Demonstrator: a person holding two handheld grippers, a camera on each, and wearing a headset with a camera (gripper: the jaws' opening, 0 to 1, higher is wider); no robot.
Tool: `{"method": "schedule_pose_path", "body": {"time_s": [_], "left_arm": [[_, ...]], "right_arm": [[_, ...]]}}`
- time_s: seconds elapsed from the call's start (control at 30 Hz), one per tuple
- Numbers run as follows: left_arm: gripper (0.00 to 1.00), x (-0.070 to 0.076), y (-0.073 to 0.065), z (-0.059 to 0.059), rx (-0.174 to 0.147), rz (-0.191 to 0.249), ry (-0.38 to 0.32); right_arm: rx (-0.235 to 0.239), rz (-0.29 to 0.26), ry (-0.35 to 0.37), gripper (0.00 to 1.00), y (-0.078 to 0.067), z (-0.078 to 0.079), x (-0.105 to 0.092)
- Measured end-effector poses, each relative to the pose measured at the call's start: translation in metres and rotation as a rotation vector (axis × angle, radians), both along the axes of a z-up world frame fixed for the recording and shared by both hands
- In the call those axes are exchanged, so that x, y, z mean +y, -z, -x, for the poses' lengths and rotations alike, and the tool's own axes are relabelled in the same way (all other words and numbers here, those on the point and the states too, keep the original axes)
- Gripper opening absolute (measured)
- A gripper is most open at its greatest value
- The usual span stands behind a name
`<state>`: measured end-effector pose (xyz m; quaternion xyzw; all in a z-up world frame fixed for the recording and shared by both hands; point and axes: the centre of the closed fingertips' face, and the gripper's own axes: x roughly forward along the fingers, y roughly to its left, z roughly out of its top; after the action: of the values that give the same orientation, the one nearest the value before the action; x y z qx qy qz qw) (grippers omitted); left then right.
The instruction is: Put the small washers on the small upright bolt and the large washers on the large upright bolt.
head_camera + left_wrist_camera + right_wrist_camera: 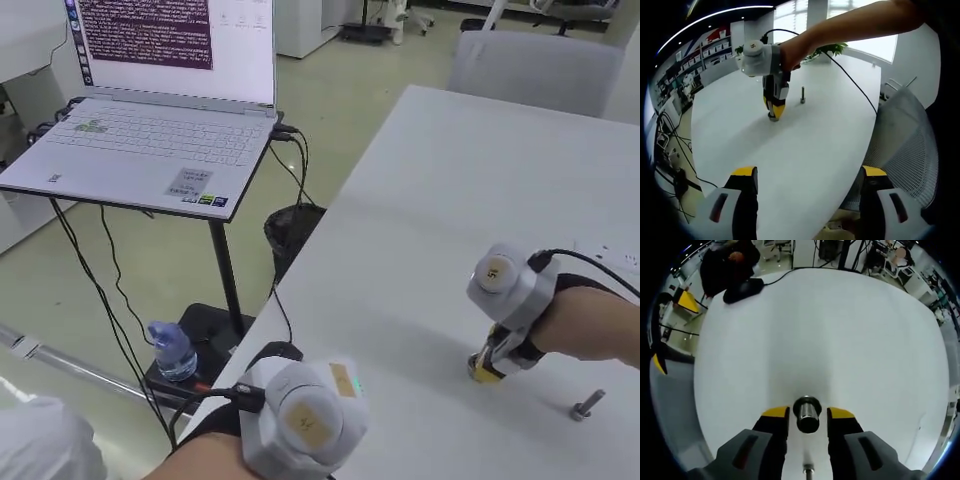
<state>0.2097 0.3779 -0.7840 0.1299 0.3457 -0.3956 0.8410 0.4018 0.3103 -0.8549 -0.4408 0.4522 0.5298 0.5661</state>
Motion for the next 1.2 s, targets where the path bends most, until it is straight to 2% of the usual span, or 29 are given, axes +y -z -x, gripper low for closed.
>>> {"method": "schedule_pose_path", "body": {"time_s": [0.3,0.67,0.97,1.2], "left_arm": [[0.84,-0.003,-0.002,-0.003,-0.008,0.006,0.000],[0.84,-0.005,-0.004,-0.008,-0.020,0.010,-0.004],[0.85,-0.007,-0.005,-0.008,-0.027,0.009,-0.001],[0.85,-0.010,-0.008,-0.009,-0.039,0.014,0.003]], "right_arm": [[-0.016,-0.034,-0.016,0.35,-0.014,0.000,-0.002],[-0.061,-0.108,-0.016,0.37,-0.044,0.001,-0.013],[-0.090,-0.166,0.016,0.39,-0.065,0.008,-0.033],[-0.110,-0.229,0.070,0.40,-0.086,0.019,-0.053]]}}
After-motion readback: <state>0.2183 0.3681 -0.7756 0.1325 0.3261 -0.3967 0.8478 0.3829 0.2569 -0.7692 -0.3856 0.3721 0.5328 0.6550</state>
